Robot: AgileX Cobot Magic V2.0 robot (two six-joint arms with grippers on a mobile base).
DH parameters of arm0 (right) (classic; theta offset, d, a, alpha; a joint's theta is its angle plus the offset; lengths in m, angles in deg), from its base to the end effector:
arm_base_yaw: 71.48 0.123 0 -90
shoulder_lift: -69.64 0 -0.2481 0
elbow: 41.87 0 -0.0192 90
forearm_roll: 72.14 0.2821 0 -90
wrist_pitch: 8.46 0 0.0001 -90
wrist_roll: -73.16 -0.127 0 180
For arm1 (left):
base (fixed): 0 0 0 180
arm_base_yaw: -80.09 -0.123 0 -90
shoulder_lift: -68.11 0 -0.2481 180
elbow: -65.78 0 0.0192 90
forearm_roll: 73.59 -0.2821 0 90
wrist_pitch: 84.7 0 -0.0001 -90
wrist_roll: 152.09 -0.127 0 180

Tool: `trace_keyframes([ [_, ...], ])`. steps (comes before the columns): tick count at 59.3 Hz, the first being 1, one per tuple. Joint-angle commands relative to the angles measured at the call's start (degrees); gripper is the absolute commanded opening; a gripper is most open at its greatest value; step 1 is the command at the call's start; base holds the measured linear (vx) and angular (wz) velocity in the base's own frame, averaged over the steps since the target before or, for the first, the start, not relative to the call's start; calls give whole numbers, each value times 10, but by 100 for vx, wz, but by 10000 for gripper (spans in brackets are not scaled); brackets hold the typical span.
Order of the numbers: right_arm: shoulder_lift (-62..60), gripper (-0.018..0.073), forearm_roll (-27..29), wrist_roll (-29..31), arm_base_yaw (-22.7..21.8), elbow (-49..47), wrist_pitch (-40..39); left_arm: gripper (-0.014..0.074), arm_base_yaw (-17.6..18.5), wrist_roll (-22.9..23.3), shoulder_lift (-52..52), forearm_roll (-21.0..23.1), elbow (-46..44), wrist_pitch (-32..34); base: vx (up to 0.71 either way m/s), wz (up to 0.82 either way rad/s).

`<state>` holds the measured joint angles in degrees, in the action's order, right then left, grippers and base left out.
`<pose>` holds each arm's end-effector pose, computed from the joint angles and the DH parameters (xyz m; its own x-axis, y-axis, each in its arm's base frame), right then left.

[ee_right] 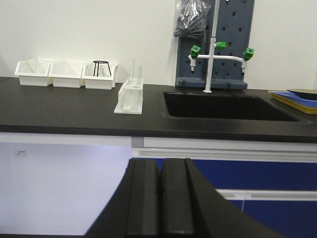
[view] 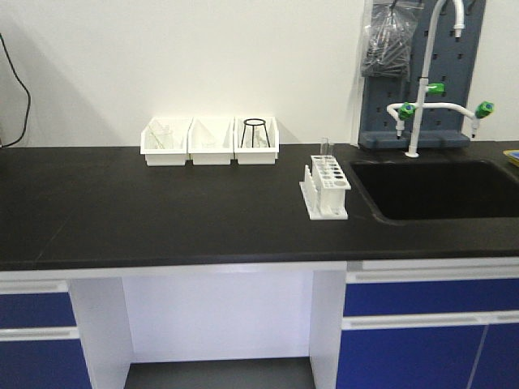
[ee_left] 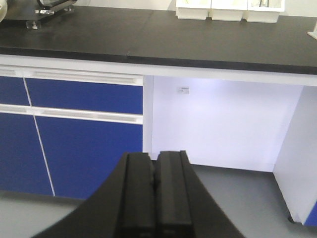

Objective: Flip and reinsert test tube from rack
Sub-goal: 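Drive the base toward the white test-tube rack beside the sink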

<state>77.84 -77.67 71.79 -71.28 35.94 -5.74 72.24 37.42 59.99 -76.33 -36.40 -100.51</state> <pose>0.1615 0.0000 0.1999 0.0222 -0.0724 -0.9971 0.0027 0.9974 -0.0723 0.1570 0.0233 0.1712 -0.1821 -0.1459 -0.9724 -0.1722 0.9784 -0.1145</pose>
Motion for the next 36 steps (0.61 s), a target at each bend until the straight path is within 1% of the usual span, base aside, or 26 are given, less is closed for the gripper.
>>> trace_keyframes([
  [1, -4, -12, -1, 4, -2, 0, -46, -6, -1, 0, 2, 2, 1, 45, 45, 8],
  [36, -4, -12, -1, 4, -2, 0, -46, -6, -1, 0, 2, 2, 1, 45, 46, 7],
])
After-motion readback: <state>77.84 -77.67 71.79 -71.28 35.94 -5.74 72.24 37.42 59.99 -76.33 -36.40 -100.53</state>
